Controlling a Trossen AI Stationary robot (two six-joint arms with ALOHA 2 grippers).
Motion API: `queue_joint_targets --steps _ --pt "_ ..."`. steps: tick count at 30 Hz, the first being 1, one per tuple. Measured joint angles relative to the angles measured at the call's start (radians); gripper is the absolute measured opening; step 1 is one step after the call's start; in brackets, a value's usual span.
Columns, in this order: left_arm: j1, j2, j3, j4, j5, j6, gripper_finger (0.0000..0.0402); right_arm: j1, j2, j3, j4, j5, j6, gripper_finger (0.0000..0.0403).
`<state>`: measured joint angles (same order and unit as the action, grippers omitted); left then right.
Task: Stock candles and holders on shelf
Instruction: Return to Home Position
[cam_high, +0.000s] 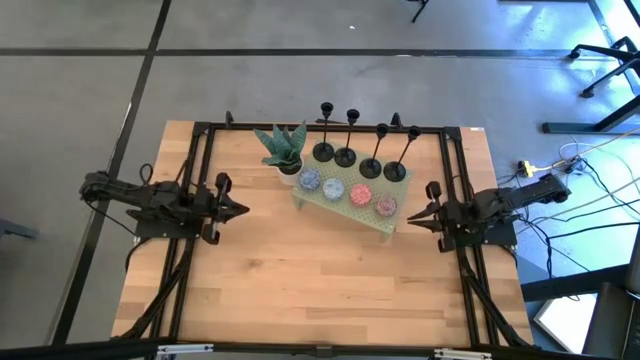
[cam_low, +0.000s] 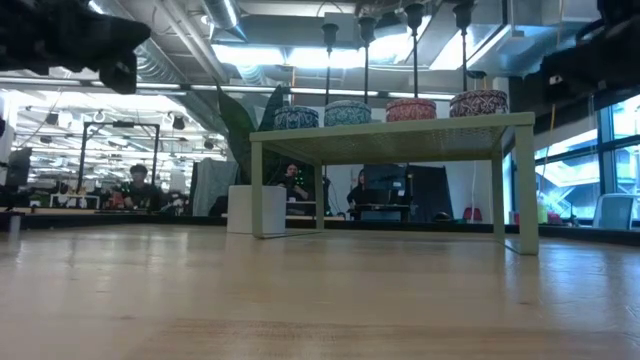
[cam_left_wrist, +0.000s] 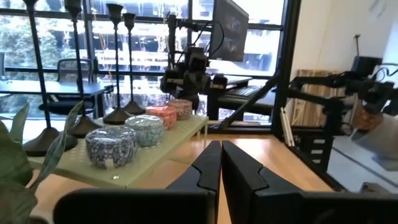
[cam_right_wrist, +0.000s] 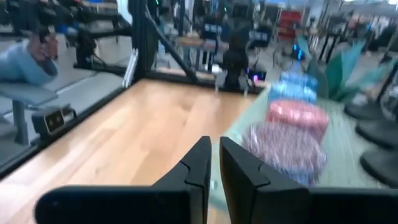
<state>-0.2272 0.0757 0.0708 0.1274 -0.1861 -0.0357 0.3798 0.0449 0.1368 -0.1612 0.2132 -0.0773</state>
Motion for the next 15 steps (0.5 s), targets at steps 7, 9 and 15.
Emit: queue_joint_targets --steps 7,9,15 --pt "0.000 -0.026 0.000 -0.035 -0.006 -0.022 0.0006 0.000 -0.045 0.000 -0.058 -0.028 0.018 0.0037" --pt "0.000 -0.026 0.000 -0.034 -0.006 -0.022 0.0006 0.000 -0.045 0.000 -0.065 -0.034 0.013 0.0037" --pt "0.000 -0.025 0.000 -0.035 -0.006 -0.029 0.0009 0.000 -0.045 -0.056 0.022 -0.026 0.004 0.0037"
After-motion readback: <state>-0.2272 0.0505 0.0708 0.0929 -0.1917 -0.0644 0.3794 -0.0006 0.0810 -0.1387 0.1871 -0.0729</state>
